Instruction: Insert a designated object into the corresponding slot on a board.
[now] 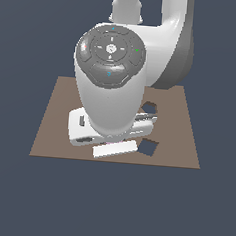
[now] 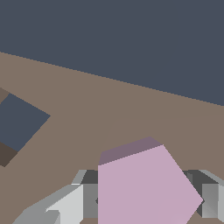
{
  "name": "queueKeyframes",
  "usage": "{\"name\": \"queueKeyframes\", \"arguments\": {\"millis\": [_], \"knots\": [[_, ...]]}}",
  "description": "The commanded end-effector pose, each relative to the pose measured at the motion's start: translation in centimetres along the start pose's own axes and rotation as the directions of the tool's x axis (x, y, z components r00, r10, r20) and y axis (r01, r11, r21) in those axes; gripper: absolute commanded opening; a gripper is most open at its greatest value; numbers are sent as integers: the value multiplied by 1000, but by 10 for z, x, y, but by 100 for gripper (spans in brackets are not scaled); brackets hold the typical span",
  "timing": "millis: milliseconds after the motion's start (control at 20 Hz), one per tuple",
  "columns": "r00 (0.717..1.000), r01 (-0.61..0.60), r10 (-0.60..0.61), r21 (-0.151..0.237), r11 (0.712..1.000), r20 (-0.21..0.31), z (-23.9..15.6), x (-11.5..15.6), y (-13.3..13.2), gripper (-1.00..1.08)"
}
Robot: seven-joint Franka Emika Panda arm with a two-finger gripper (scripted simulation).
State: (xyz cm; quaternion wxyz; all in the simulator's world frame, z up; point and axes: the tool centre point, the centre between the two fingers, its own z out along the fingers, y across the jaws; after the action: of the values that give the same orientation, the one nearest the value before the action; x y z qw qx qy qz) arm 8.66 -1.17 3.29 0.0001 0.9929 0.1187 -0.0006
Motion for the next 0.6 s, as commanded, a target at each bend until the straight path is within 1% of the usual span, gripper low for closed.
{"name": "queueKeyframes", "arguments": {"millis": [0, 300, 450, 550], "knots": [[1000, 31, -31, 0, 1000, -1, 0, 2, -2, -100], [988, 153, -153, 0, 988, -1, -1, 8, -12, -100], [972, 236, -236, -1, 972, -1, -1, 11, -19, -100], [954, 298, -298, -1, 954, -1, -1, 14, -25, -100]]}}
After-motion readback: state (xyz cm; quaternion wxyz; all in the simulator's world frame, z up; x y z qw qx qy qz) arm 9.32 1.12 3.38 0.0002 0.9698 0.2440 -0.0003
